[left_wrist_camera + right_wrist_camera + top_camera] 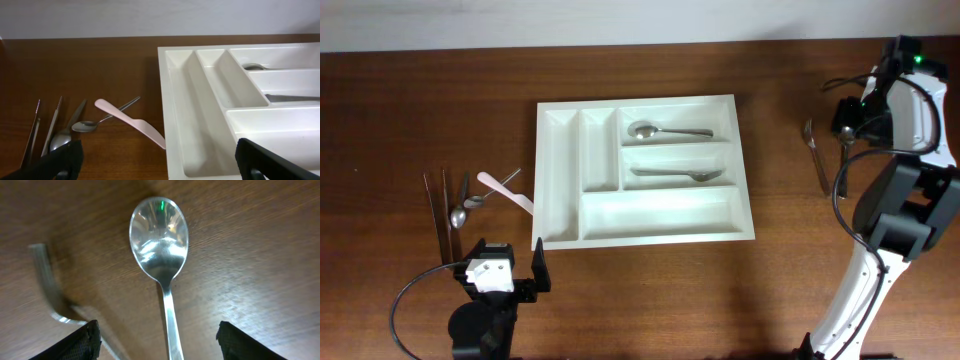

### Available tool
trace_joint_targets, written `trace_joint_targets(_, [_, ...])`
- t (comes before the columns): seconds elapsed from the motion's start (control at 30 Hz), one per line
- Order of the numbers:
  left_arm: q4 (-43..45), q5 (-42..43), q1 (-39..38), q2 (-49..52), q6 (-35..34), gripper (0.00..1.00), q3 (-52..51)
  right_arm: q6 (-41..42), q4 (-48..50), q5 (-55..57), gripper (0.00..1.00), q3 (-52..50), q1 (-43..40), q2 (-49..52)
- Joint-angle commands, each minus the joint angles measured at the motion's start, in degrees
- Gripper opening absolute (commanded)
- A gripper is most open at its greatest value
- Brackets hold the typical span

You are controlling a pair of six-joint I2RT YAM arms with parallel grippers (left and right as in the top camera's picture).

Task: Pack container
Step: 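Move the right gripper back right and grasp the second silver spoon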

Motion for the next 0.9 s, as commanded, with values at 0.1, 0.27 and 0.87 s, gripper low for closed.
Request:
trace_joint_targets(0.1, [-0.1,0.9,0.3,-0.4,0.9,0.99,-0.2,0.4,1.3,0.9,0.71,-0.7,-0.3,3.2])
trace_joint_targets(0.27, [-0.1,0.9,0.3,-0.4,0.9,0.99,-0.2,0.5,1.9,0.7,0.68,-0.7,-0.3,3.9])
trace_joint_targets(0.87, [-0.1,0.9,0.3,-0.4,0.9,0.99,-0.2,0.7,2.0,0.2,0.46,-1.8,-0.3,6.8])
